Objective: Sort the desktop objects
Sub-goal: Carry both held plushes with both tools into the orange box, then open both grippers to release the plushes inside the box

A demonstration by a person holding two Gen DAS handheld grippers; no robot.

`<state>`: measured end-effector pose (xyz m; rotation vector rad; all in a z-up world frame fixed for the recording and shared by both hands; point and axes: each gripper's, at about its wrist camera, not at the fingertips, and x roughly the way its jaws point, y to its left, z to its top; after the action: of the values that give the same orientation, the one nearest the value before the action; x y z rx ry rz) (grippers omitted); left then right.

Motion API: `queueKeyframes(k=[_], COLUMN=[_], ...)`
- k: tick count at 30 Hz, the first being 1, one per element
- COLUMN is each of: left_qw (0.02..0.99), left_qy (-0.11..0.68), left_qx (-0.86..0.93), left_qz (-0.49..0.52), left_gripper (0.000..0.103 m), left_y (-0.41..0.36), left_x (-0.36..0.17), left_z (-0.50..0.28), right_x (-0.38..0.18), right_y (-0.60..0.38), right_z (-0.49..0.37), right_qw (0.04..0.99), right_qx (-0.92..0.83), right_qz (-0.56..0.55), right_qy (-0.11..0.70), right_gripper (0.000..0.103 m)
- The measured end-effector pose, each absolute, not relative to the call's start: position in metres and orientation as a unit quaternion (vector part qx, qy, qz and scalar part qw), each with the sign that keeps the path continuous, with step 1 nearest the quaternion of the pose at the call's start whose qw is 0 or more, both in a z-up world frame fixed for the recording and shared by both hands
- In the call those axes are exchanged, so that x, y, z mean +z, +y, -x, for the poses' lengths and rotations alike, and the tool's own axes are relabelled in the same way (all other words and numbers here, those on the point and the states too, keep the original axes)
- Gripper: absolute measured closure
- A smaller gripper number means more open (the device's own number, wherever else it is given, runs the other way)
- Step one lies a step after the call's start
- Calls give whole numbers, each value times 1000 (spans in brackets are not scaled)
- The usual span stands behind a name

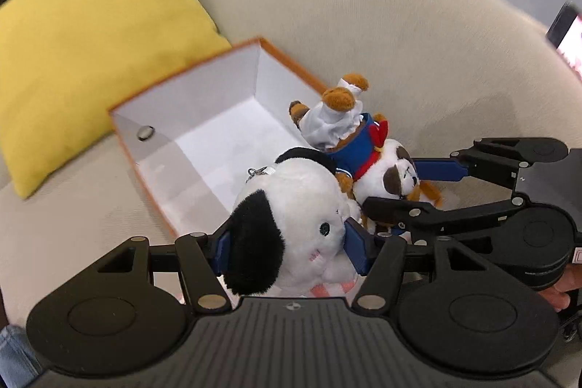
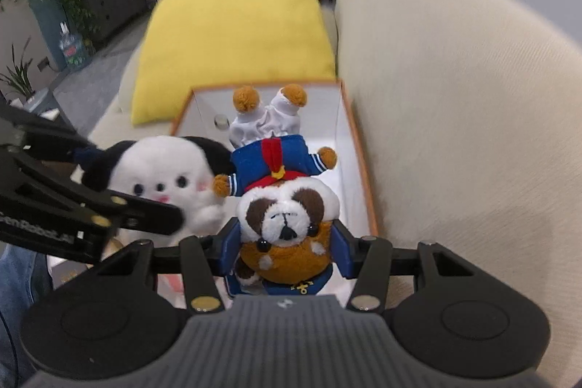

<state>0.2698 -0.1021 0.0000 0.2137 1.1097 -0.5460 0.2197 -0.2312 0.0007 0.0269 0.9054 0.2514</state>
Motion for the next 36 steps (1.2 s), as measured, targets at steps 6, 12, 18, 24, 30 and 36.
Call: queueKeyframes(k=[6, 12, 18, 24, 30, 36], left_qw=[771, 740, 715, 710, 705, 711], left_qy=[564, 593, 618, 623, 636, 631], left_qx=[-274, -294, -304, -307, -295, -290], left_qz=[-111, -122, -120, -115, -106, -115], left_gripper=[33, 33, 32, 33, 32, 32], left_y=[-101, -110, -114, -119, -123, -125], left_x=[-41, -62, -86, -100, -112, -116], left_z=[-287, -302, -314, -318, -320, -319], right_x=[-30, -53, -69, -72, -64, -64], right_y=[-235, -232, -239, -231, -215, -228], right_z=[-245, -251, -249, -243, -253, -261], right_qw=[862, 835, 817, 815, 821, 820], right_qx=[115, 111, 117, 124, 128, 130], right_qz=[-17, 18, 35, 67, 100, 108], right_qy=[493, 539, 564, 562, 548, 547], right_gripper=[49, 46, 45, 41, 38, 66])
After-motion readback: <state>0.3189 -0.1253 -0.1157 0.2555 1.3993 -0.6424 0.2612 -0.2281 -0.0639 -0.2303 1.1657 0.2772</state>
